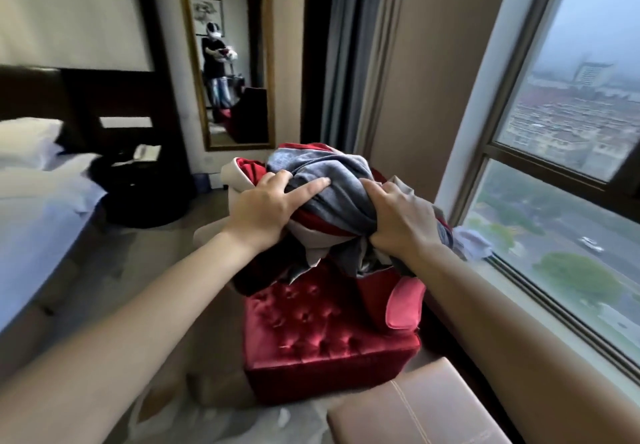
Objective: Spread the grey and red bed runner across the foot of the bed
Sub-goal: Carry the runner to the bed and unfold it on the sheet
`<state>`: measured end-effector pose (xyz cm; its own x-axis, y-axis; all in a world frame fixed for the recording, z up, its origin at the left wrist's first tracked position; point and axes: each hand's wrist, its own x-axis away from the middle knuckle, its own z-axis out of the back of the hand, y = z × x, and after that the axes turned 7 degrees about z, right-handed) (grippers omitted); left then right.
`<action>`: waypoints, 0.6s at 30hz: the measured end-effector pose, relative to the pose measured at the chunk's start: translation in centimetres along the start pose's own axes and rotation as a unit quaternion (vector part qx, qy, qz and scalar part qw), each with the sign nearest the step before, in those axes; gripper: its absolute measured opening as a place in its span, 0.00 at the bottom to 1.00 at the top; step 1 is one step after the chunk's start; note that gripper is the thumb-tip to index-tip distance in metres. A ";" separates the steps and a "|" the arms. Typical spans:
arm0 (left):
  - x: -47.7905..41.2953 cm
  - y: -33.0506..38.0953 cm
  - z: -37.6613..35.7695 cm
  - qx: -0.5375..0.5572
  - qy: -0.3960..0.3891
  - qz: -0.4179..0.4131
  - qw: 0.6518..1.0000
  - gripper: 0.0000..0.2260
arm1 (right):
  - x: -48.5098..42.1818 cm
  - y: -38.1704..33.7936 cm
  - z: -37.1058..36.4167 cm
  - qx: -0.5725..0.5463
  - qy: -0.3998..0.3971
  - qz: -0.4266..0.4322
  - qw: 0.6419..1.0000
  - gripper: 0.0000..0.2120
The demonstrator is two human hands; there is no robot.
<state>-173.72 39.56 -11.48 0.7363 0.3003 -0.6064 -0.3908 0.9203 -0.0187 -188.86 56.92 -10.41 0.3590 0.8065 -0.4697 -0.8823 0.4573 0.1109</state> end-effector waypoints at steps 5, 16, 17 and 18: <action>3.9 -7.5 2.9 -0.035 0.016 0.051 0.998 0.32 | -4.2 -7.9 -0.4 -0.018 0.002 0.058 0.998 0.36; 12.5 -19.8 9.0 -0.155 0.018 0.142 0.978 0.32 | -10.8 -23.5 -2.6 -0.093 0.025 0.200 0.975 0.33; 13.4 -20.6 9.5 -0.164 0.016 0.155 0.974 0.31 | -11.4 -24.9 -2.8 -0.100 0.026 0.216 0.971 0.32; 14.3 -21.4 10.2 -0.172 0.016 0.169 0.970 0.30 | -11.9 -26.3 -3.0 -0.107 0.025 0.232 0.966 0.32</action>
<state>-149.24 26.69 -11.65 0.5186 0.5565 -0.6491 -0.7722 0.6308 -0.0761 -170.85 34.17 -10.36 -0.1009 0.8845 -0.4556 -0.9895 -0.0417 0.1381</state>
